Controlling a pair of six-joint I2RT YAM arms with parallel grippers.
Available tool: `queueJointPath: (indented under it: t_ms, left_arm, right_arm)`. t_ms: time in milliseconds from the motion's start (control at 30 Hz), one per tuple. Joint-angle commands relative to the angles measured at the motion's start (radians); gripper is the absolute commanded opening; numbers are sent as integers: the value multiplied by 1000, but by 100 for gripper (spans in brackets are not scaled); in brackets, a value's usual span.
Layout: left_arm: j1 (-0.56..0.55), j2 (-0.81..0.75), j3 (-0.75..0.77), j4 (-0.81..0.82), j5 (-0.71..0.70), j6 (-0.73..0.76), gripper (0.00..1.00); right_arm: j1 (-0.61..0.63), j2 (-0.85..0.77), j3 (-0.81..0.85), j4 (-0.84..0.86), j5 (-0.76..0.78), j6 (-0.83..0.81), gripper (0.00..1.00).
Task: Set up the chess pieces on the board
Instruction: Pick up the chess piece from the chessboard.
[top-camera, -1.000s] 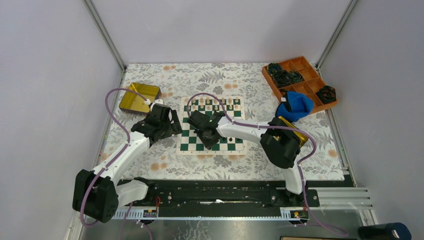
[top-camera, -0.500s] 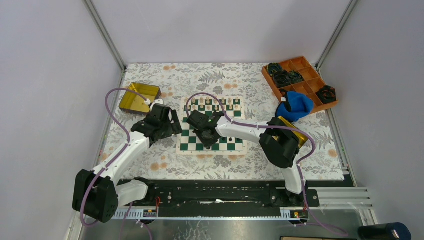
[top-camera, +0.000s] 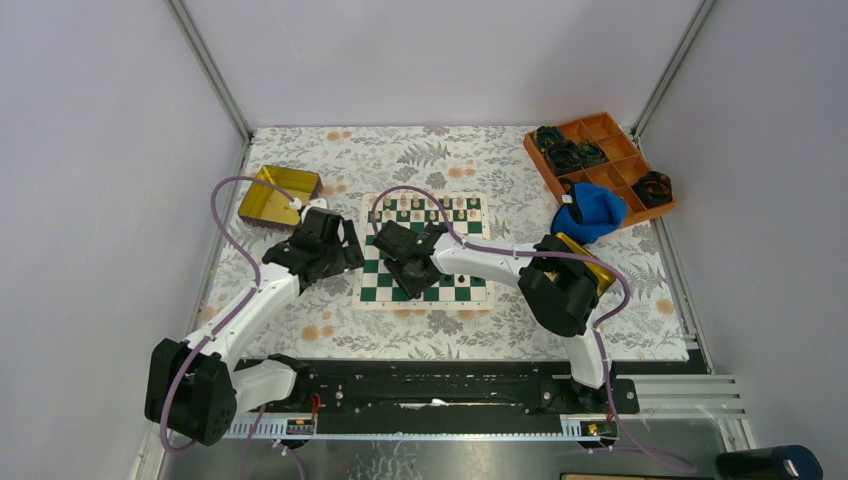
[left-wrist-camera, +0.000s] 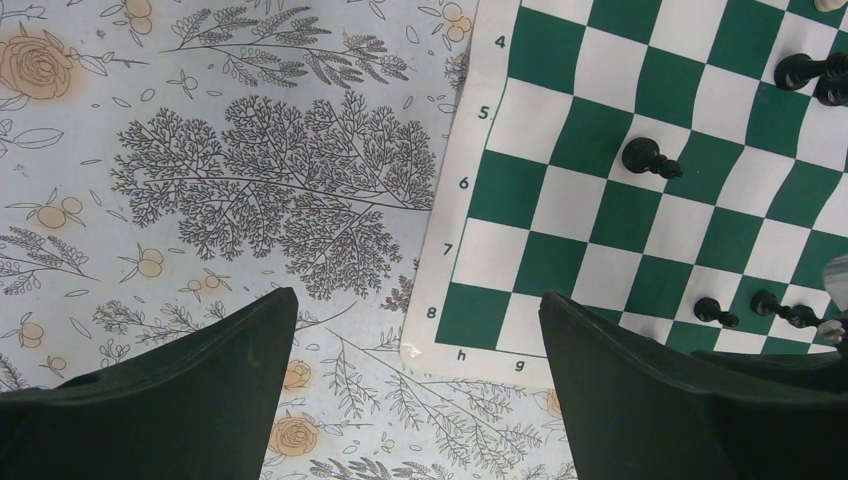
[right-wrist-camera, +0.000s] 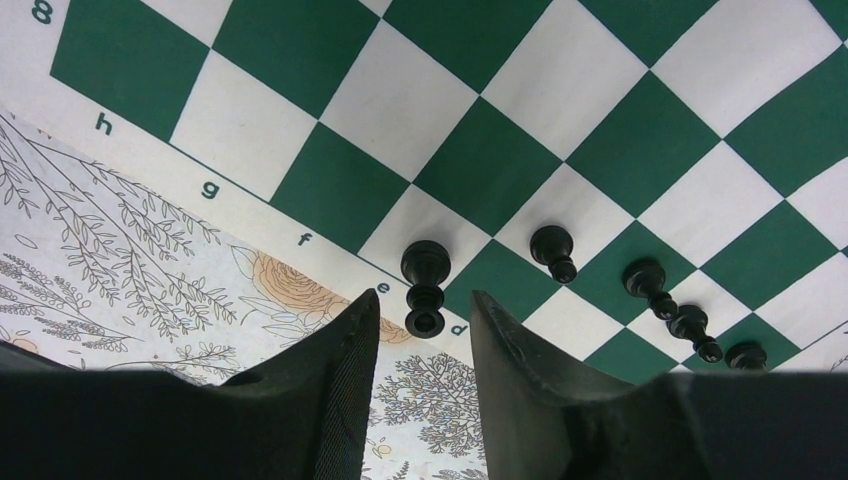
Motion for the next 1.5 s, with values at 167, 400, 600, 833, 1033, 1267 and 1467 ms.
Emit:
queueJointPath:
  t_ms: [167, 400, 600, 833, 1033, 1267, 1467]
  left_arm:
    - [-12, -7, -7, 39, -20, -1, 99]
    - [-13, -1, -8, 39, -20, -1, 99]
    - [-12, 5, -8, 36, -27, -2, 99]
    - [-13, 17, -7, 34, -37, -5, 99]
    - [-13, 27, -6, 31, -44, -6, 99]
    - [-13, 29, -6, 22, -46, -7, 99]
    - [-13, 32, -6, 22, -43, -7, 99]
  right_arm:
    - [13, -77, 69, -24, 65, -8, 48]
    - [-17, -84, 147, -43, 116, -28, 50]
    - [-103, -58, 183, -24, 127, -42, 50]
    - [-201, 17, 241, 5, 112, -79, 50]
    - [-249, 107, 350, -8, 93, -123, 51]
    - [-278, 195, 449, -27, 75, -142, 51]
    - [-295, 234, 478, -27, 62, -149, 51]
